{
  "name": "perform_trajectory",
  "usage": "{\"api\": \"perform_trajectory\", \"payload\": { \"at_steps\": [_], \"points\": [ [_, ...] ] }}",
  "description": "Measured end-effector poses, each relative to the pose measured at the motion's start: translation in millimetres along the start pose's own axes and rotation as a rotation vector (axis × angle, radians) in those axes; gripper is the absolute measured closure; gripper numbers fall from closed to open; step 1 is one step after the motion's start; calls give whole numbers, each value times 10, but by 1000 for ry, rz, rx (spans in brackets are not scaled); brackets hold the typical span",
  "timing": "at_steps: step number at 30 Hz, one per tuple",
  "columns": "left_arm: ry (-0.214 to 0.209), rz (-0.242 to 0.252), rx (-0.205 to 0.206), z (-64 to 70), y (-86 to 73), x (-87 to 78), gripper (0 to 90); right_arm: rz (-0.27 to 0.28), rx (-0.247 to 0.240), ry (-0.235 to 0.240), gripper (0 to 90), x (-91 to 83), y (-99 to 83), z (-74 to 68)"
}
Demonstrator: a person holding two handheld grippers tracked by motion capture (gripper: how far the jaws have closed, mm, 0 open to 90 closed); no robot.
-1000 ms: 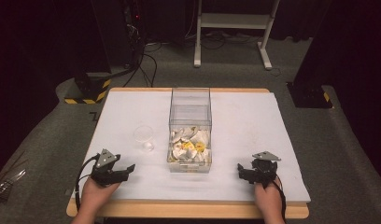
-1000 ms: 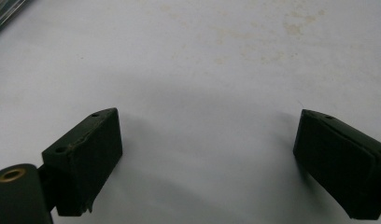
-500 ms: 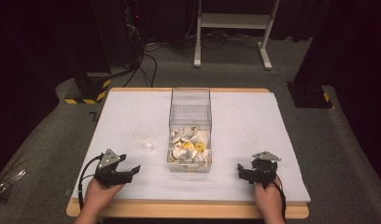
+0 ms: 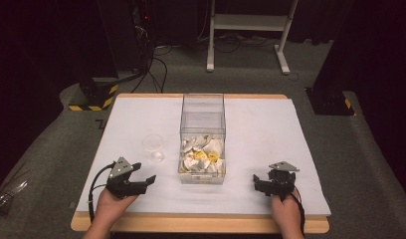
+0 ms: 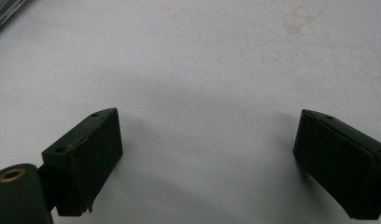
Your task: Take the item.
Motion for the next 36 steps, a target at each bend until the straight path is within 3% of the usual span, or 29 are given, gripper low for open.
{"api": "perform_trajectory", "payload": {
  "at_steps": [20,29,36],
  "points": [
    [-13,2,37,109,126,90,243,0,0,0,78,0,0,0],
    [-51,28,19,164,215,126,244,0,0,0,78,0,0,0],
    [-77,38,39,240,316,155,249,1,0,0,78,0,0,0]
  ]
}}
Point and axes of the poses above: each handheld gripper's, and its own axes: x roughly forward along the jaws, y roughly out of its top, z roughly to its right, the point moved 2 cm from there along x, roughly forward along the jaws, and after that the axes turned 12 degrees about -y, right-handed, at the moved point
